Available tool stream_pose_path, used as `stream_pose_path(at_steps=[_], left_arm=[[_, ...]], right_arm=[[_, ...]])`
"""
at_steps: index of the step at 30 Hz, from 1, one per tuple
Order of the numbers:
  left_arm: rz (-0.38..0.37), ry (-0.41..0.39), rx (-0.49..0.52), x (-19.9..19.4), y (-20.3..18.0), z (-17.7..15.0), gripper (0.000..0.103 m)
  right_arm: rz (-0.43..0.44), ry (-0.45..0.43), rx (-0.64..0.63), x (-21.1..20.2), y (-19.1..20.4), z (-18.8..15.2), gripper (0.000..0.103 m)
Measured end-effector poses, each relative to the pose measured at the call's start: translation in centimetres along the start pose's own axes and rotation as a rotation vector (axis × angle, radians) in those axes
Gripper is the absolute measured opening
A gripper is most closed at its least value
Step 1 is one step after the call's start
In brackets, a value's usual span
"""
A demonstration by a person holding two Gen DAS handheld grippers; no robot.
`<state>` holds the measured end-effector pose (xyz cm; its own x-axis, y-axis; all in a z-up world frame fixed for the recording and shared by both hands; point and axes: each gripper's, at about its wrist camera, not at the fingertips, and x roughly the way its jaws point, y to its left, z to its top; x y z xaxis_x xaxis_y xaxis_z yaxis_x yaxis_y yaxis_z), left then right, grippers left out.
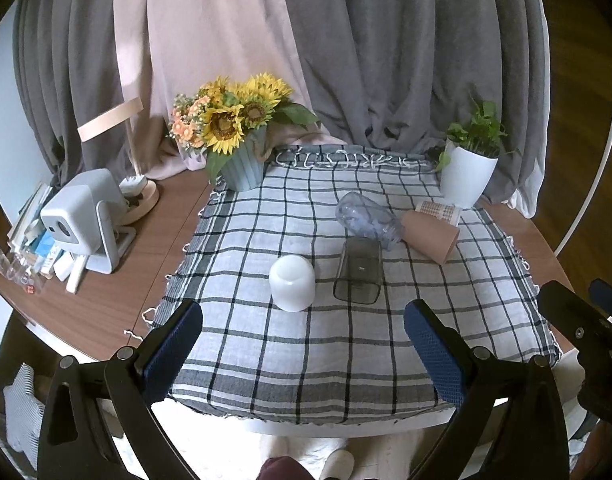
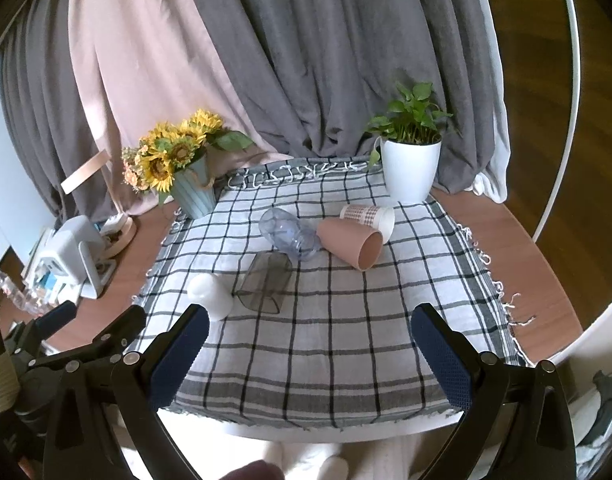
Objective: Flip cup upside down
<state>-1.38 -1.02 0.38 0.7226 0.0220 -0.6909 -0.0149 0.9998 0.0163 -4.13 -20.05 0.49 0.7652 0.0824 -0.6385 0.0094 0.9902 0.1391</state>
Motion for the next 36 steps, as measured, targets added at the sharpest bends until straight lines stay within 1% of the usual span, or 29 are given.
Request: stream_pose_path(at_steps=[4,12,36], left_arm=[[-0.009,-0.003,0.001,-0.01,-0.23,0.15,0.103],[-0.019,-0.008,0.001,-0.06,-0.23,0.35,0.103],[-0.017,-0.012,-0.002,-0.11,-0.25,0.97,0.103]], right_arm=[[0.001,-0.015,0.001,-0.44,0.01,0.04,0.102],[-0.002,-0.016,0.004,-0.44,-0.17,0.29,0.102],[0.001,-0.008,0.007,-0.09,-0.41,0.37,0.102]])
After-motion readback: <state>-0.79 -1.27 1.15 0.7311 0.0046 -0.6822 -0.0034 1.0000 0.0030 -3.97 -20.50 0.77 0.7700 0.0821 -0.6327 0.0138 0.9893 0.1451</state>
